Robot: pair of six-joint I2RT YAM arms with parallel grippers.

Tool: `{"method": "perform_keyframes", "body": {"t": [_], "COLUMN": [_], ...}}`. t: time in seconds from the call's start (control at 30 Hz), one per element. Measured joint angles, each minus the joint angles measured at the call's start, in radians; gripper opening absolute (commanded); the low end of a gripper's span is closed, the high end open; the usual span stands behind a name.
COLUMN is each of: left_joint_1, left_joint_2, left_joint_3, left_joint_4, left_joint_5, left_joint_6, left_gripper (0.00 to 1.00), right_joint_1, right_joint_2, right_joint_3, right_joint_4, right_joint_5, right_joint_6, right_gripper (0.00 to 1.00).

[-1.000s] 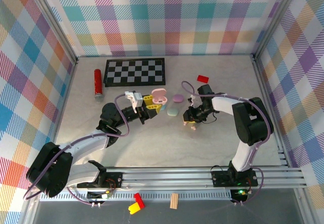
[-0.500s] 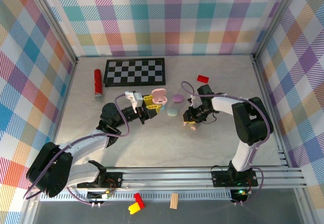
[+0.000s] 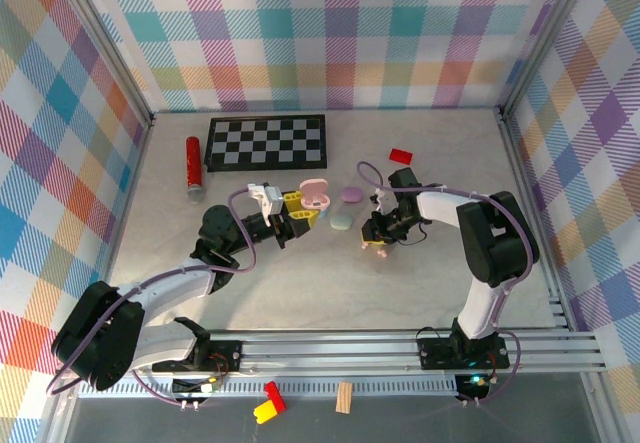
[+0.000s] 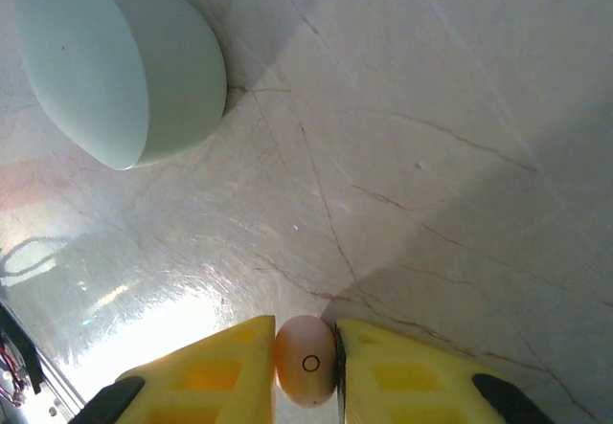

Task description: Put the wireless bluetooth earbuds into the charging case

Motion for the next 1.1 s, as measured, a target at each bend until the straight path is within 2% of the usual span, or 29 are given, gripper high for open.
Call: {"method": "perform_keyframes", "body": {"t": [0.17,0.33,0.5,0.67,0.83,1.1], "left_joint_1": [0.000,0.000,0.000,-0.002,-0.016,-0.083], "left_joint_2": [-0.002,-0.010,-0.008,0.013,0.049,0.140], "left_joint_3": [-0.005,-0.010,-0.010,-0.010,-0.009,0.022], "left_joint_4": [-0.006,-0.012,-0.058,-0.072,-0.093,-0.113], "left_joint_5": [-0.016,-0.064,-0.158,-0.236,-0.282,-0.323], "left_joint_6": [0.007,0.034,0.077,0.130,0.192,0.296], "left_gripper": [0.35,0.35,0.35,0.35,0.35,0.35], "right_joint_1": [0.005,0.019,0.064,0.090,0.093,0.121], "right_joint_2": [-0.061,-0.176,-0.253,-0.298,-0.364,-0.517], "right_joint_3": [-0.033,-0.072,-0.072,-0.068,-0.045,0.039], "right_joint_4": [0.017,0.012,-0.023,-0.069,-0.097,-0.077], "right_joint_5": [0.080,0.241,0.393,0.462,0.457,0.278], "right_joint_6": [0.065,0.201,0.302,0.348,0.354,0.311], "right_gripper": [0.21,0.22,0.21,0.21,0.21,0.21]}}
